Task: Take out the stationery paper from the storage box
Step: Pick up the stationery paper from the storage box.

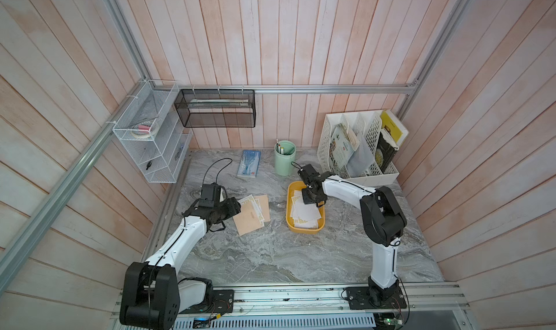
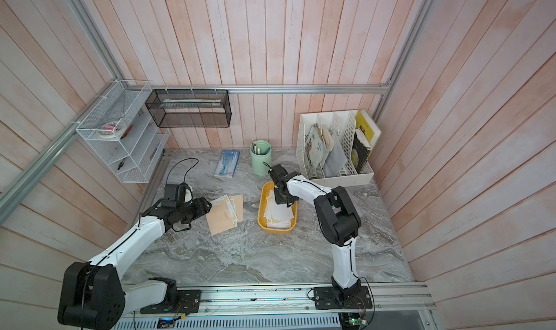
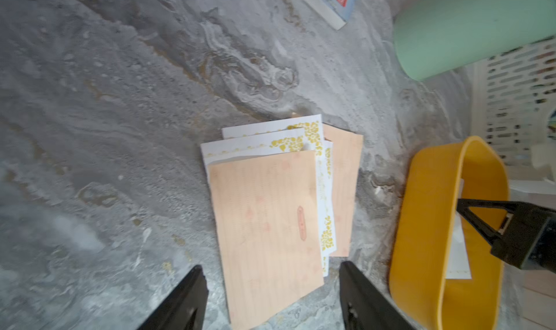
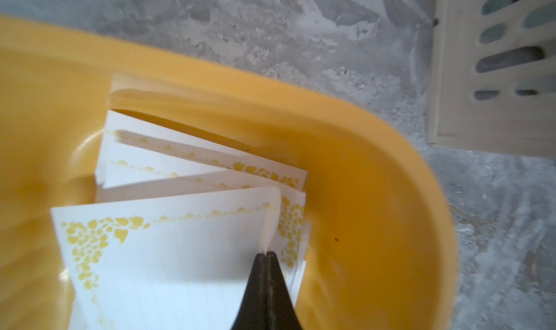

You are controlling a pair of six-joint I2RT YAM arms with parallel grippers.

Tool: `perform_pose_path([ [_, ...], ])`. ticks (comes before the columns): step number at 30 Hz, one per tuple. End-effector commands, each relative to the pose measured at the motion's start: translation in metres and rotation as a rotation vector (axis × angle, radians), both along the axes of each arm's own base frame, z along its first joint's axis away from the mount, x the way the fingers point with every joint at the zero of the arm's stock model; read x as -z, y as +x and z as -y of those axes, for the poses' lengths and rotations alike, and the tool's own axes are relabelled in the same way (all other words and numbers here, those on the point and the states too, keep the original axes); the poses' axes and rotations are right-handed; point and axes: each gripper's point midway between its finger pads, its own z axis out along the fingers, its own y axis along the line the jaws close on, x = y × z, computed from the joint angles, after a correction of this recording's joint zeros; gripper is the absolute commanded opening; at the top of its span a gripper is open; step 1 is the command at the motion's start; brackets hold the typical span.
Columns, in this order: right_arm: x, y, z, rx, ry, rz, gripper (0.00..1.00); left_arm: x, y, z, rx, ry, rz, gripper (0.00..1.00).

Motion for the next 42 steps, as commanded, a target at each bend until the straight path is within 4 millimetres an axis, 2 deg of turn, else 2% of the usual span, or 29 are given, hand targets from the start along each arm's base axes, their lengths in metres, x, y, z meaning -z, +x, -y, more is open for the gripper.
perform_pose_path([
  [1,-0.064,0.008,-0.011,-0.004,0.069,0.127,0.00,-0.037,0.012,0.040,0.140,-0.232,0.187,0.72],
  [5,-0.100,0.005,-0.024,-0.034,0.119,0.192,0.00,-0.060,0.017,0.067,0.209,-0.444,0.286,0.73],
  [10,-0.132,-0.001,-0.037,-0.058,0.170,0.252,0.00,-0.074,0.022,0.087,0.276,-0.469,0.345,0.72],
  [13,-0.139,-0.003,-0.040,-0.066,0.187,0.265,0.00,-0.086,0.023,0.098,0.319,-0.480,0.381,0.72],
  [16,-0.147,-0.004,-0.052,-0.090,0.221,0.281,0.00,-0.090,0.025,0.109,0.348,-0.482,0.389,0.72],
  [26,-0.170,-0.013,-0.104,-0.192,0.287,0.313,0.00,-0.086,0.034,0.137,0.399,-0.496,0.379,0.72],
  [33,-0.167,-0.016,-0.128,-0.241,0.288,0.296,0.00,-0.090,0.037,0.151,0.429,-0.504,0.390,0.71],
  [34,-0.167,-0.016,-0.130,-0.248,0.287,0.294,0.00,-0.090,0.037,0.152,0.431,-0.504,0.390,0.69],
  [42,-0.163,-0.020,-0.144,-0.281,0.292,0.280,0.00,-0.090,0.037,0.154,0.440,-0.514,0.389,0.28],
])
